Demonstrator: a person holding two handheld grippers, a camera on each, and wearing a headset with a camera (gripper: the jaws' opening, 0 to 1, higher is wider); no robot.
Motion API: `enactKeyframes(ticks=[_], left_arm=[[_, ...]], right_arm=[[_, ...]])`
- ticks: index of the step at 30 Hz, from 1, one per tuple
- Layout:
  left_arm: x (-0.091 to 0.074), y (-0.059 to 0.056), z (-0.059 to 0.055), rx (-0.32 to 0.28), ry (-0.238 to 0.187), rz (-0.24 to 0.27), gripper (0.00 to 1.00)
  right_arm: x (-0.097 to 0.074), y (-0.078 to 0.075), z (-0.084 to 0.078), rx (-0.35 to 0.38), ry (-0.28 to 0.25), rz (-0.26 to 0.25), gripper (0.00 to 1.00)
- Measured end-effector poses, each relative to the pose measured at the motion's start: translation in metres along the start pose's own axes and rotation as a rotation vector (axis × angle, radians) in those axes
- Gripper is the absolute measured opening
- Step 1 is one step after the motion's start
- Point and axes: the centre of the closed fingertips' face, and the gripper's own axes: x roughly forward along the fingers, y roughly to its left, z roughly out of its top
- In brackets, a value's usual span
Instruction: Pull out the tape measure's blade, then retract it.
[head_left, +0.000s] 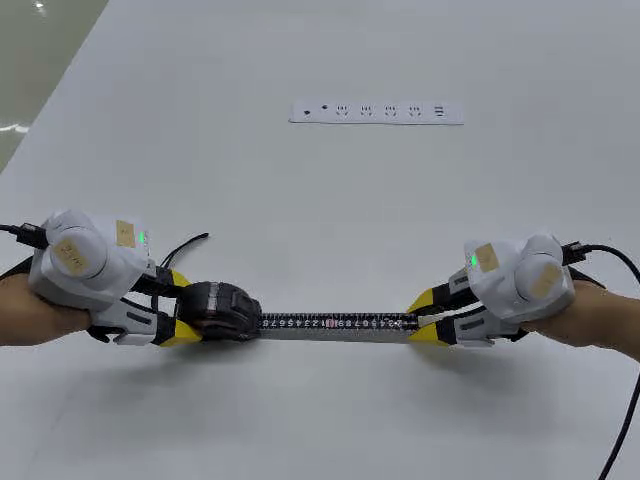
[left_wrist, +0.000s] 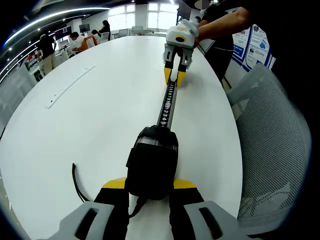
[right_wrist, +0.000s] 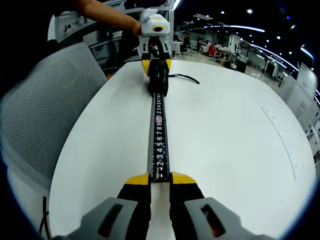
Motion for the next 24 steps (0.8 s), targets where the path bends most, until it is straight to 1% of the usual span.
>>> enactKeyframes(ticks=[9, 17, 24], left_arm=[[0.000, 0.000, 0.000, 0.001, 0.003, -0.001, 0.27], [0.000, 0.000, 0.000, 0.002, 0.005, -0.004, 0.28], [0.001, 0.001, 0.001, 0.003, 0.009, -0.010, 0.28]], right_arm=[[-0.008, 0.000, -0.010, 0.007, 0.015, -0.008, 0.11], [-0.021, 0.001, -0.025, 0.024, 0.036, -0.017, 0.11], [-0.027, 0.002, -0.032, 0.033, 0.054, -0.025, 0.11]])
